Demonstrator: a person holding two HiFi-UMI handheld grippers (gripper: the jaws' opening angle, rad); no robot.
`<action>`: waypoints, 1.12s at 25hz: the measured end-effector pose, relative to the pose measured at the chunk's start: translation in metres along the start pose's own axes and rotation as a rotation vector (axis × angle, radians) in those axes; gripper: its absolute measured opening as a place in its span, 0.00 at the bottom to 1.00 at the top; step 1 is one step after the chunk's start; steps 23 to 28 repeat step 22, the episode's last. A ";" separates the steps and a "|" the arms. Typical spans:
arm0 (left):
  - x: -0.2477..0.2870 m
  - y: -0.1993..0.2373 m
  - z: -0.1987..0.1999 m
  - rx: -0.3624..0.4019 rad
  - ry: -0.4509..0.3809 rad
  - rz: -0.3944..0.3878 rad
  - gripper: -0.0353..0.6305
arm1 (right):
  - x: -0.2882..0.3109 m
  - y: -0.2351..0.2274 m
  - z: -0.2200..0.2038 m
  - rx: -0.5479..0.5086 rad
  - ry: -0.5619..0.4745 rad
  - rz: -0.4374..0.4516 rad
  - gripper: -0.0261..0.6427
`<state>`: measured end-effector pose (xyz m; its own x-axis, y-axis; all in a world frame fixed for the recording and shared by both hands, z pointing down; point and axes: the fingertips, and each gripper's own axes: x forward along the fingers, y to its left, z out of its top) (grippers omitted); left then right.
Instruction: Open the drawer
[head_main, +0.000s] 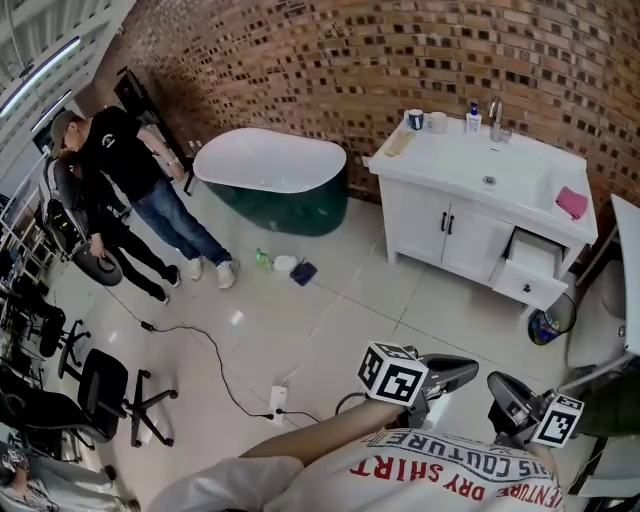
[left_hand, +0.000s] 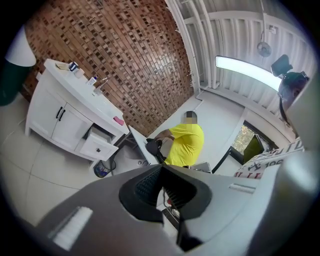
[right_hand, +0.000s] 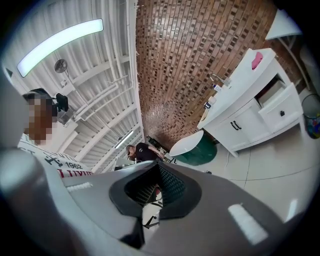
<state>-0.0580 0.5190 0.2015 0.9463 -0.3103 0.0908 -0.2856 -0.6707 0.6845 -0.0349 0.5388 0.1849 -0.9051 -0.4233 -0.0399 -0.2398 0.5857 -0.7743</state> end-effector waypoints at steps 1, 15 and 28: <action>0.001 0.000 0.000 0.000 -0.002 0.003 0.03 | -0.001 -0.001 0.000 -0.002 0.005 0.000 0.05; 0.018 0.020 0.021 0.013 0.001 0.028 0.03 | -0.003 -0.036 0.014 -0.016 0.031 0.007 0.05; -0.001 0.019 0.021 0.005 0.002 0.044 0.03 | 0.014 -0.025 0.006 -0.004 0.044 0.022 0.05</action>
